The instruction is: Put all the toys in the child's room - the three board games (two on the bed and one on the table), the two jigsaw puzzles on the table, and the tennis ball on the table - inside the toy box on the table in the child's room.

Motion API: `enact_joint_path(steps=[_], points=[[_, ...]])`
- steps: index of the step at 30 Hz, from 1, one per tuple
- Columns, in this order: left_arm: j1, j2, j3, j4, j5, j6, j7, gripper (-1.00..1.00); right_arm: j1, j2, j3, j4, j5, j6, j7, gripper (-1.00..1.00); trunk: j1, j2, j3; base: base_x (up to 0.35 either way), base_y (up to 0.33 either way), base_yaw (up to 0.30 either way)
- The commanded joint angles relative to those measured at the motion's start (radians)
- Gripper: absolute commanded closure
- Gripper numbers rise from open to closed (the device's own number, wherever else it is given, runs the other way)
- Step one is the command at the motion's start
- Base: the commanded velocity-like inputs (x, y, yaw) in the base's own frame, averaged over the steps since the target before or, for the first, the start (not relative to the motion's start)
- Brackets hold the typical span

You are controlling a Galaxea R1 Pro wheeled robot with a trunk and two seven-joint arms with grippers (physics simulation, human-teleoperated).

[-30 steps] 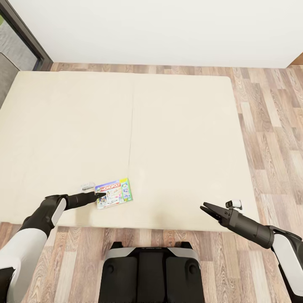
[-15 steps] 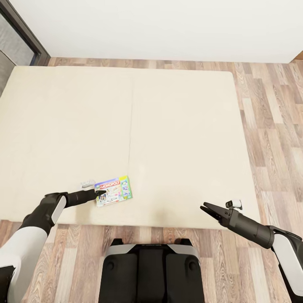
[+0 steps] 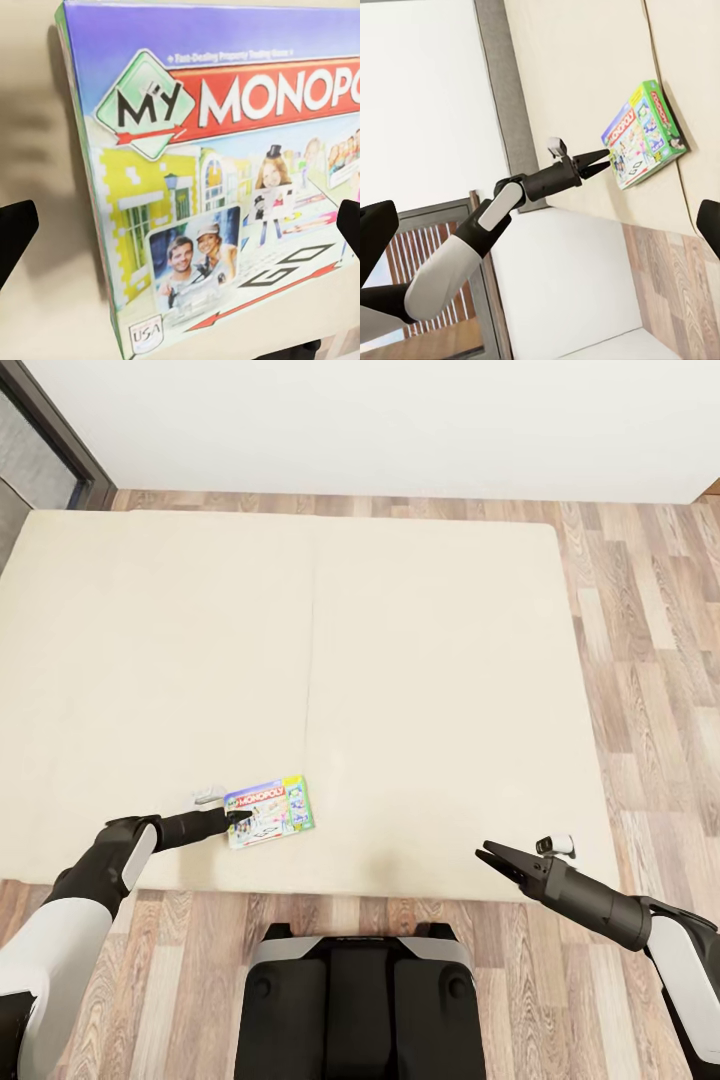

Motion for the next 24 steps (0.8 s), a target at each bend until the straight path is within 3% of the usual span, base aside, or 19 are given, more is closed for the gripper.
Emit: enact_joint_path(steps=[1, 24], points=[[0.0, 0.0, 0.002, 0.0, 0.005, 0.007, -0.001, -1.0, 0.0, 0.0, -0.001, 0.0, 0.004, 0.004, 0.005, -1.0, 0.001, -0.001, -0.001, 0.0, 0.0, 0.0], [0.0, -0.001, 0.008, 0.0, 0.005, -0.023, -0.001, -1.0, 0.0, 0.0, -0.003, 0.001, 0.006, 0.004, 0.002, -1.0, 0.001, -0.001, -0.001, 0.0, 0.0, 0.0]])
